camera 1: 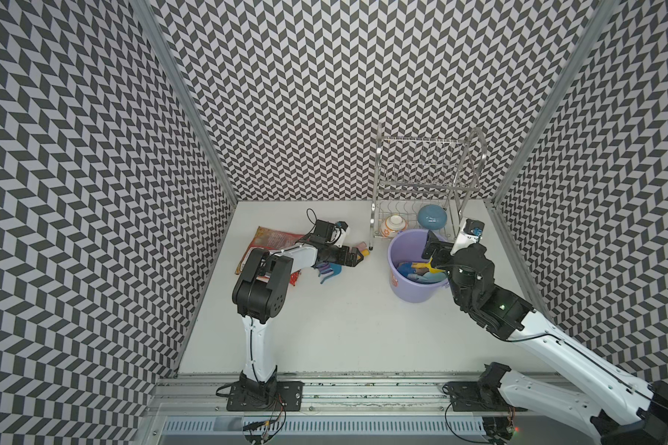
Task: Organize the gardening tools
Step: Move the gardening tool to the center of the board, then pick up the gardening tool from the center of the board.
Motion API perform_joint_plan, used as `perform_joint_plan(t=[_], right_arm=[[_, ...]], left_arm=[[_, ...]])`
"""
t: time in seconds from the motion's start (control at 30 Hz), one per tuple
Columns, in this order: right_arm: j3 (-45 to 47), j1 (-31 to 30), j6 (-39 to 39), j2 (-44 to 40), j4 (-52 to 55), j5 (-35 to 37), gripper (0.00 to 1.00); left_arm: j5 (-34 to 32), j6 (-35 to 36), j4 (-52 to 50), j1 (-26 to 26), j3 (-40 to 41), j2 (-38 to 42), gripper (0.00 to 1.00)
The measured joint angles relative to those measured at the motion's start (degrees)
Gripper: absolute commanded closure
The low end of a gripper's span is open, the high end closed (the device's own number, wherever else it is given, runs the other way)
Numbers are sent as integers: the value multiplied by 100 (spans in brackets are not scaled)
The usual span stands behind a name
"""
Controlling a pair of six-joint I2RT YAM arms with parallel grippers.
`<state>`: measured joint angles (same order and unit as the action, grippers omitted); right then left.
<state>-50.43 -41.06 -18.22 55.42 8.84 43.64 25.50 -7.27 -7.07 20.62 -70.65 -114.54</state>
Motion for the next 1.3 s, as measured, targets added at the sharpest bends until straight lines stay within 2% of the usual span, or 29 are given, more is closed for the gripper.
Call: perform_joint_plan(t=[0.2,0.33,0.37,0.57,0.67,0.87,0.93,1.07,1.3], right_arm=[[0,0,0,0,7,-39,0],[0,0,24,2,4,-168,0],[0,0,28,2,4,-210,0],[0,0,131,20,9,-376,0],[-20,-28,306,85,-4,-728,0],[-533,-466,678,951,2,-1154,1],[-699,-680,774,1261,20,-1172,1],[-951,-931,839,1668,146,-1196,2],[-1034,-966,898,1790,186,-1237,4]], left_arm=[[-647,-275,35,0,549,828,3],[-1143,-625,243,-2,866,1397,17],[-1272,-743,291,-2,960,1526,18],[-2006,-1499,448,72,1886,2271,18],[-2319,-1873,426,116,2496,2846,16],[-2647,-2490,568,120,3314,3954,16],[-2647,-2627,599,101,3405,4054,16],[-2579,-2826,632,96,3416,3891,23],[-2306,-3042,704,96,3576,3615,27]])
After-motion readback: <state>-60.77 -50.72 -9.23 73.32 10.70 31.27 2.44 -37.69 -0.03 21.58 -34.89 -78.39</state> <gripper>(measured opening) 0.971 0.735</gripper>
